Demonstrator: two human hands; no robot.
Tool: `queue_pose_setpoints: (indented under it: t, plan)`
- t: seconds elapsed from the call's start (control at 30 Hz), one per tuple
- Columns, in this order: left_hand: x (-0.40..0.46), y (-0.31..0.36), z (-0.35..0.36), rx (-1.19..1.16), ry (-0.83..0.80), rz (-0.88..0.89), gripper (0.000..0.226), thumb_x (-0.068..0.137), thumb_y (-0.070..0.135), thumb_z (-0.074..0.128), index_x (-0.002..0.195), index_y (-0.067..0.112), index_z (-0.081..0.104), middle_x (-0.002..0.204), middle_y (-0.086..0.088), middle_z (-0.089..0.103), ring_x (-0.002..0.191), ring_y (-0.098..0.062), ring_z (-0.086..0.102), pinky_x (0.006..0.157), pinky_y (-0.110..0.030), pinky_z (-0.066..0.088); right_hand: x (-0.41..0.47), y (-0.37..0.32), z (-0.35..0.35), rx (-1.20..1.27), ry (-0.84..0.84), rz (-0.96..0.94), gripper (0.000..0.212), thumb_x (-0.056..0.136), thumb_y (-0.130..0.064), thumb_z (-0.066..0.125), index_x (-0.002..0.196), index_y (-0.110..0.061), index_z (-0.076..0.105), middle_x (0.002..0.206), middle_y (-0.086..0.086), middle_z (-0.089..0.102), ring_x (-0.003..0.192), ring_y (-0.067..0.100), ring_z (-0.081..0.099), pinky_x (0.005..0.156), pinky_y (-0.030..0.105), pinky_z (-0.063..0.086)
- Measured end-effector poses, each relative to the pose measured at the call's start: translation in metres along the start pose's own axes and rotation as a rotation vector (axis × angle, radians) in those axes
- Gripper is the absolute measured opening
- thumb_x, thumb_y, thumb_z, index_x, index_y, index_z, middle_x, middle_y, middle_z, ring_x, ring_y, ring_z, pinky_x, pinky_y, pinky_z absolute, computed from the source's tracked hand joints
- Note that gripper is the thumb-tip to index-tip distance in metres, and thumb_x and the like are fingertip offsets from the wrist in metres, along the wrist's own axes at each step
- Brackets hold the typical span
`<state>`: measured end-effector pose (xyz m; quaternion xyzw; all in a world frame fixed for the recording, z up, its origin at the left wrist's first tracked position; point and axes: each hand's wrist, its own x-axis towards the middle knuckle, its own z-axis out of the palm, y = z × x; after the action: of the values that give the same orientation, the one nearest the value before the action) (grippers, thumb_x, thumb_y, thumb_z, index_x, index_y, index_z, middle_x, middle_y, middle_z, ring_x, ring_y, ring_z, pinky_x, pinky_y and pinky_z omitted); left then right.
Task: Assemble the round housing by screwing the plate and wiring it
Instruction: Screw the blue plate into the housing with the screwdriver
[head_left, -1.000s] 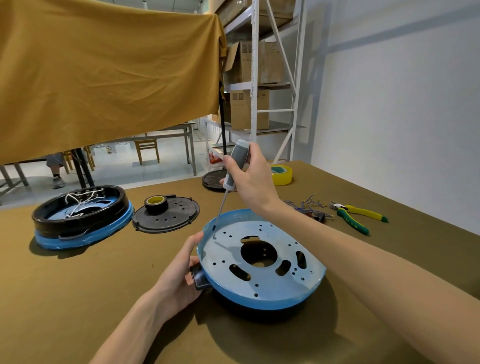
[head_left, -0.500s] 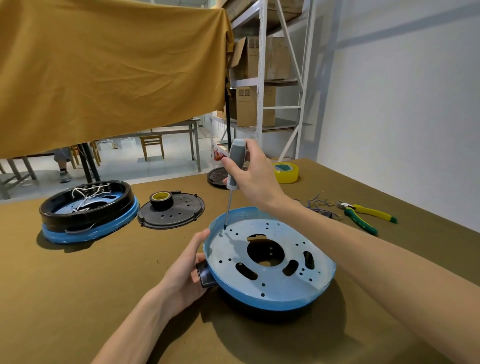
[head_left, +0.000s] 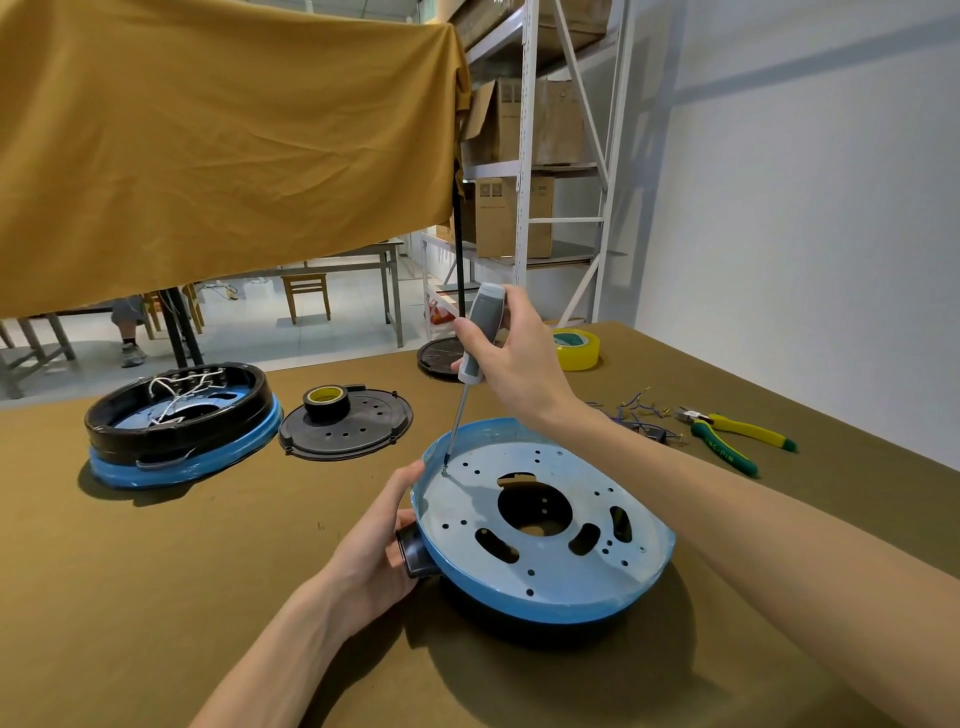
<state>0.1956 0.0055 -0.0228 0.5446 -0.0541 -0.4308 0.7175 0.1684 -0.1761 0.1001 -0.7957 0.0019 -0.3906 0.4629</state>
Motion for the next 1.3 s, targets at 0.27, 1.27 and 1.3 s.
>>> queue_pose_setpoints:
  t: [0.27,1.27,1.3]
  plan:
    - [0.003,-0.001,-0.002,-0.002,0.011,-0.005,0.082,0.067,0.064,0.078,0.114,-0.003,0.068,0.107,-0.024,0.075,0.080,-0.029,0.077,0.059,-0.030,0.060,0.003,0.004,0.000,-0.056,-0.021,-0.037,0.030,0.100,-0.029,0.067,0.119,-0.016,0.048,0.096,-0.007,0.059,0.078,0.004,0.068,0.060,0.018,0.057]
    - [-0.005,-0.002,0.004,-0.027,0.053,0.002,0.067,0.077,0.058,0.074,0.101,-0.004,0.072,0.101,-0.024,0.076,0.075,-0.029,0.076,0.058,-0.029,0.059,0.061,-0.068,-0.027,-0.784,-0.741,0.100,0.041,0.101,-0.043,0.057,0.115,-0.004,0.061,0.082,0.009,0.073,0.056,0.018,0.071,0.041,0.021,0.049]
    - [-0.004,-0.002,0.003,-0.025,0.051,0.005,0.068,0.078,0.059,0.074,0.103,-0.004,0.071,0.102,-0.024,0.076,0.076,-0.029,0.076,0.058,-0.029,0.059,0.063,-0.071,-0.029,-0.722,-0.773,0.153,0.035,0.099,-0.033,0.061,0.120,-0.005,0.058,0.082,0.006,0.073,0.057,0.016,0.071,0.041,0.022,0.049]
